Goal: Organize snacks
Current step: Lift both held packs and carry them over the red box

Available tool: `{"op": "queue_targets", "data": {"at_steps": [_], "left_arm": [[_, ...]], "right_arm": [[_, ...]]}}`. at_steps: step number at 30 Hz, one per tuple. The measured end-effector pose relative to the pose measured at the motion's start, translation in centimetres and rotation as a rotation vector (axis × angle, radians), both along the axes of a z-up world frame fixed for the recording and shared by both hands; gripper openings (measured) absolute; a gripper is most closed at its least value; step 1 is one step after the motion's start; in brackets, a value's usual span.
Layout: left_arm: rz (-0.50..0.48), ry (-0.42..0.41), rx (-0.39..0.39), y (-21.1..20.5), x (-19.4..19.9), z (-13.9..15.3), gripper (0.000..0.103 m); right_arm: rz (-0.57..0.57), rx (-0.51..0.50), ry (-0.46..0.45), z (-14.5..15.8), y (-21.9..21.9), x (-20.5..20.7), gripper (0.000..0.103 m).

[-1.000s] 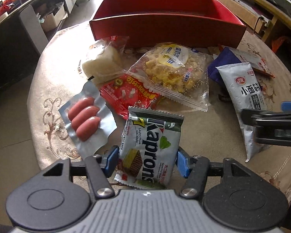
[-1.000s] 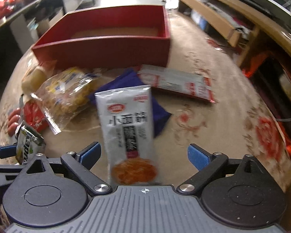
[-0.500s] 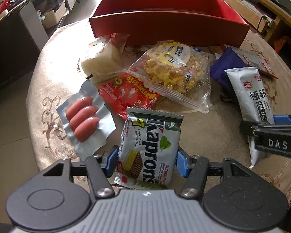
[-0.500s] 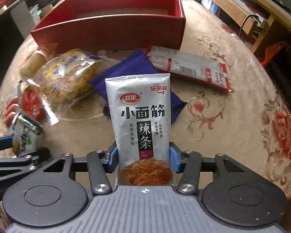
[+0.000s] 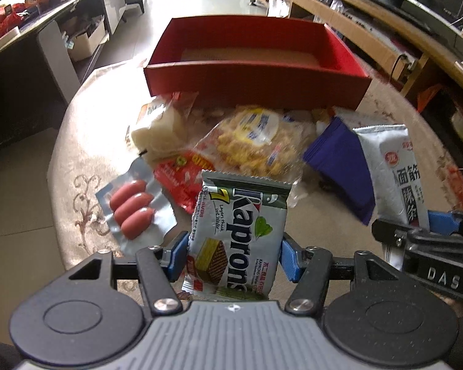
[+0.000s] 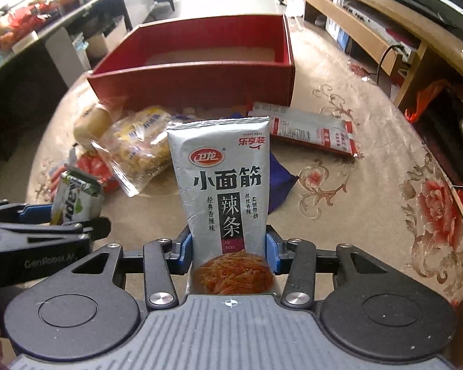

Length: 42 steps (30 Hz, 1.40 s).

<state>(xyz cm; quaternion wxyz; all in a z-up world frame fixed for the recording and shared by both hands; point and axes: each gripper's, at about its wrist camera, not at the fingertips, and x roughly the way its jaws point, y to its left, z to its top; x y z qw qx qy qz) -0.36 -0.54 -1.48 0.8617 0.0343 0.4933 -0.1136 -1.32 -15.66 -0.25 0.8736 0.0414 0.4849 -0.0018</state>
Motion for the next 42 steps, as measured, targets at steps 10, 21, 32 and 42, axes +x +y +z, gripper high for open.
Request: {"op": "queue_targets", "data": {"at_steps": [10,21,32,42], "left_arm": [[0.007,-0.052,-0.013,-0.9,1.2,1.8,0.058],[0.018,-0.104,-0.01,-2.0,4.6,3.5,0.058],[0.027,-0.133,-0.016,-2.8,7.9,4.5,0.058],[0.049,-0.169,0.005,-3.6,11.0,5.3,0.058]], "right_arm": [[-0.022,0.031,-0.061,1.3,-0.4,0.1,0.053],[-0.012,0.054,-0.137,3.1,-0.2,3.1,0.053],[-0.034,0.068,-0.16,4.0,-1.2,6.3,0.053],[-0.041,0.057,-0.179,4.5,-1.6,9.5,0.053]]}}
